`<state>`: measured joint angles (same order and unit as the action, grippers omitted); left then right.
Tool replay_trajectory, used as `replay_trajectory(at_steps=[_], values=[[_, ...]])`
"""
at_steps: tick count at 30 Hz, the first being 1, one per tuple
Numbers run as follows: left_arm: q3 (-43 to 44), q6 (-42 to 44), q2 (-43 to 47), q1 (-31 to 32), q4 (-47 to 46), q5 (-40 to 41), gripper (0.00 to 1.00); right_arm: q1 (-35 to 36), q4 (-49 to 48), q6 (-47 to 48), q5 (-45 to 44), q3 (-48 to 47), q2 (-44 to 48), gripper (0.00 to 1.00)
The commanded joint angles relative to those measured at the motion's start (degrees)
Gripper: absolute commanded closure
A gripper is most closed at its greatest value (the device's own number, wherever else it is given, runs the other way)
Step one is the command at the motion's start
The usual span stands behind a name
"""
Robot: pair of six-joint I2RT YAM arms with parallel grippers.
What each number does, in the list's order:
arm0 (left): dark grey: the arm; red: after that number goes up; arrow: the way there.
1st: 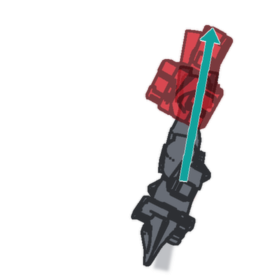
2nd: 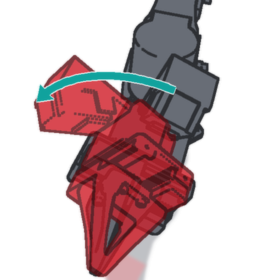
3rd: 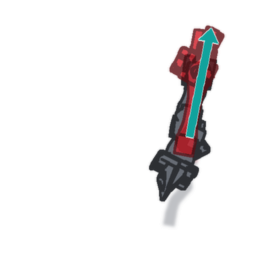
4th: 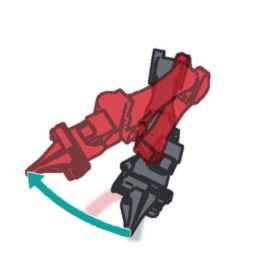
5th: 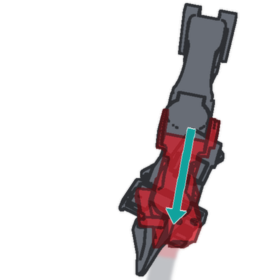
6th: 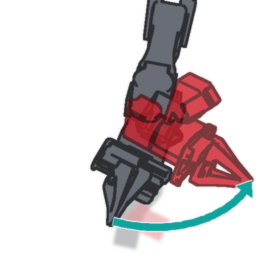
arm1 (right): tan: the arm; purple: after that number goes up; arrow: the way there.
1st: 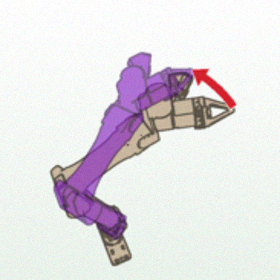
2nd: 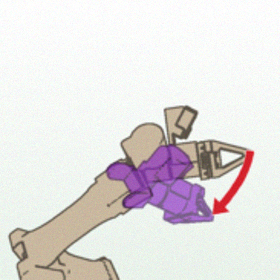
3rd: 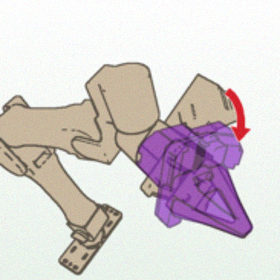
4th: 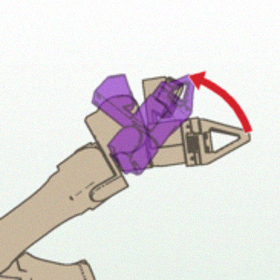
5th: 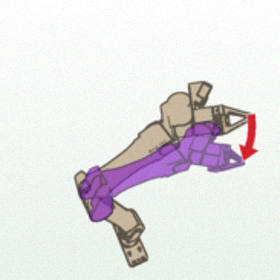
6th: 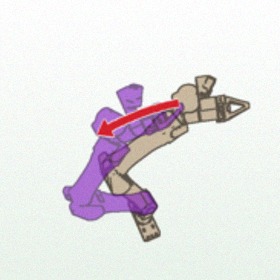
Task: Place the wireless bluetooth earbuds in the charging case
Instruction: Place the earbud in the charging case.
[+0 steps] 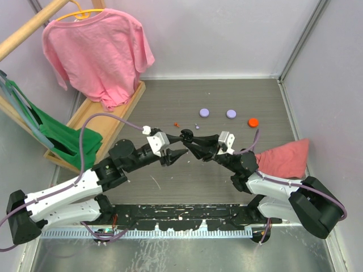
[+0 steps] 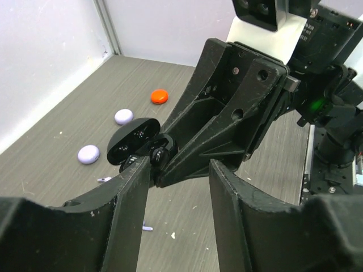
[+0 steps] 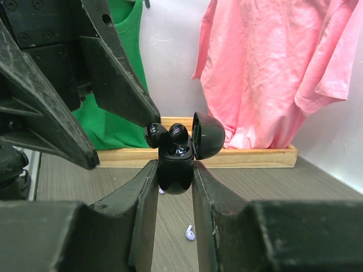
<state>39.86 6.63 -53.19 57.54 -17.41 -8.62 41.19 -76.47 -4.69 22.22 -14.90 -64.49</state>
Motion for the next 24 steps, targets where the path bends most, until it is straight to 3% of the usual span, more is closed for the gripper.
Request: replay_trajectory(at_steps=[1,17,24], values=[[3.7,-4.6,3.6,0.2,3.7,2.7,0.52,0.1,-5.0,1.1,-2.2,-0.4,1.0,0.99],[6.9,-14.3,3.6,0.2,11.4,20.4,0.54,0.1,-4.7,1.5,-3.4,0.0,0.9,0.99],[8.8,-14.5,0.2,0.2,10.9,21.2,0.54,0.1,-4.7,1.4,-3.3,-0.2,0.9,0.99]])
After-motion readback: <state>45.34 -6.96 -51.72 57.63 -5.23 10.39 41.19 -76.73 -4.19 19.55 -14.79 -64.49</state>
